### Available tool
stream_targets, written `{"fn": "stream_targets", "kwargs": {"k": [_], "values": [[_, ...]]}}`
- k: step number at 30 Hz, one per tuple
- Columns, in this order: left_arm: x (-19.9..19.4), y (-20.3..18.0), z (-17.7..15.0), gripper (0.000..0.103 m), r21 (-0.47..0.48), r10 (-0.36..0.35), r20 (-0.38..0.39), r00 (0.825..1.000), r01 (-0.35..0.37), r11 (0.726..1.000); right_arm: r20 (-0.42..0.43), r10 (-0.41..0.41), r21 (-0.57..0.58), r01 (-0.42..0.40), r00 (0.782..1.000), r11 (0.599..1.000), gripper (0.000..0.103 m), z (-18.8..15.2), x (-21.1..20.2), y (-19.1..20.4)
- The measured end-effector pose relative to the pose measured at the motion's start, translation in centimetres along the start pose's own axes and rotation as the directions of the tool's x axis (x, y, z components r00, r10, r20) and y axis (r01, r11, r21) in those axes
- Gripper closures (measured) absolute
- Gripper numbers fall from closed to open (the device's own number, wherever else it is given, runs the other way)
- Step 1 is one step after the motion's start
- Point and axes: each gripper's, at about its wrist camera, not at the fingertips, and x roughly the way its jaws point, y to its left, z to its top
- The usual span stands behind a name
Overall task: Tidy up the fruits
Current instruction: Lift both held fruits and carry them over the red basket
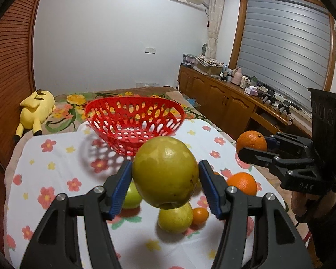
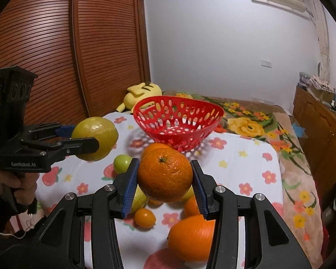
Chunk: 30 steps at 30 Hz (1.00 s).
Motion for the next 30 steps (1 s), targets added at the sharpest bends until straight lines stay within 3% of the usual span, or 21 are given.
{"fn": "stream_targets", "kwargs": {"k": [10, 20, 30], "values": [[4.3, 2.8, 3.4, 0.044, 0.002, 0.024, -0.016, 1.000, -0.024, 1.000, -0.028, 0.024, -0.025, -0.024, 0.999, 0.999, 0.057, 3.8, 4.2, -1.3], [9.5, 5.0, 5.9, 0.044, 0.005, 0.035, -0.064, 0.997, -0.035, 0.999, -0.107, 0.057, -0.021, -0.060, 0.993, 0.998, 0.057, 6.8, 9.7, -4.2], [12.9, 5.7, 6.4, 0.044, 0.013, 0.038, -0.103, 0.994, -0.037, 0.999, -0.196, 0.105, -0.020, -0.111, 0.975, 0.994, 0.057, 7.5, 14.5, -5.5]]}}
